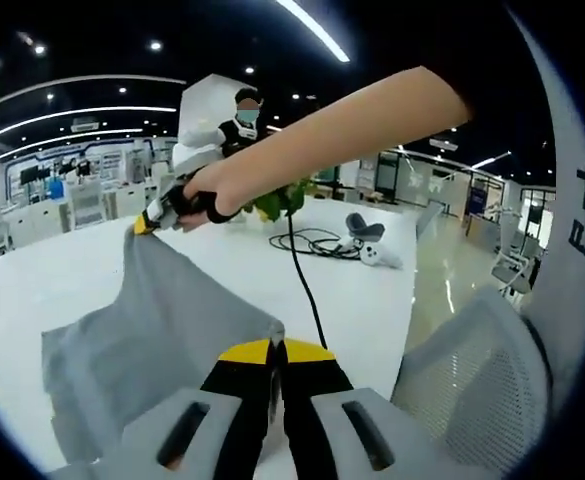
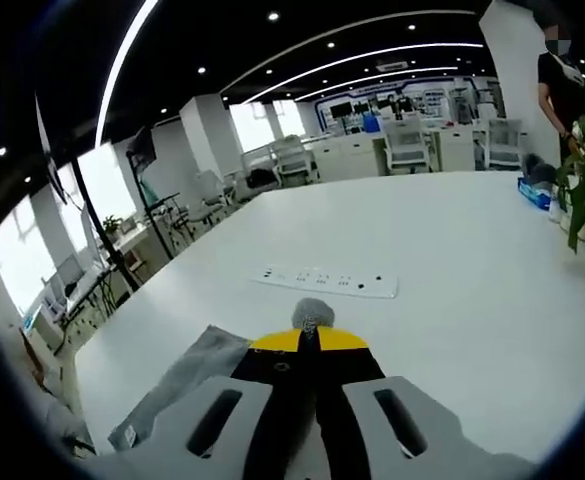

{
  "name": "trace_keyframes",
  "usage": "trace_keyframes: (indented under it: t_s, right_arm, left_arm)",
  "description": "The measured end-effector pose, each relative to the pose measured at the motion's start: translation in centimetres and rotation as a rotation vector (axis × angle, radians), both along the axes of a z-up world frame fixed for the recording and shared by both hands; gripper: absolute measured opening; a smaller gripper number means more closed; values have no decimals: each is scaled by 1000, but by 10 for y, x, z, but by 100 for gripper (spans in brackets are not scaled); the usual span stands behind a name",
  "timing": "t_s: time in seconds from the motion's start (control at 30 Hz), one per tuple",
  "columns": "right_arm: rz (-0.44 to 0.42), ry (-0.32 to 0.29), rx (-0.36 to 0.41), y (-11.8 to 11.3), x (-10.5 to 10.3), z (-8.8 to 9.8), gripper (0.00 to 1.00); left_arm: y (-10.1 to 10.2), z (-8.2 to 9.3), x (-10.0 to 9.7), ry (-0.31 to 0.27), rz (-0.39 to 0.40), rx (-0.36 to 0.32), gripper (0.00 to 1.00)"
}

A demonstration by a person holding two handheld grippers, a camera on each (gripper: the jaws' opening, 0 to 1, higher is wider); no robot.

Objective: Fold the towel on the table until its edges align and the towel forms a compact rectangular stack.

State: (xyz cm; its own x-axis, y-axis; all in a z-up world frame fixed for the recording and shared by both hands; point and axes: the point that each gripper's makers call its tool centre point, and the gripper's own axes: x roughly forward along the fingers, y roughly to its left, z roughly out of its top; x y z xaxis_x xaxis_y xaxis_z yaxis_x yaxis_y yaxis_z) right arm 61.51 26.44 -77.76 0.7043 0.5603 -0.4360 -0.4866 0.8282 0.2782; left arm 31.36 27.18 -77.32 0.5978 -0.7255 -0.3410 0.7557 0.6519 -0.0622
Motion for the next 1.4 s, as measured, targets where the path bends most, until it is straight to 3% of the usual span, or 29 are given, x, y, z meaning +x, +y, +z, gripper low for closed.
trace_keyframes:
  t_s: [0.27,0.87,1.0,1.17,1.4]
  right_arm:
    - [-3,10,27,23,-4,8,1]
    - [18,17,62,74,-10,13,1]
    - [26,18,60,86,-12,13,1]
    - [34,26,57,98,-12,11,1]
    - [43,50,59,123,-15,1,1]
  left_arm:
    - [27,2,-4,-9,14,18,2]
    - [94,-1,-8,45,182,13,3]
    - [108,-2,-10,64,228,-6,3]
    - [120,-10,-15,93,250,30,3]
    - [146,-19,-16,143,303,20,3]
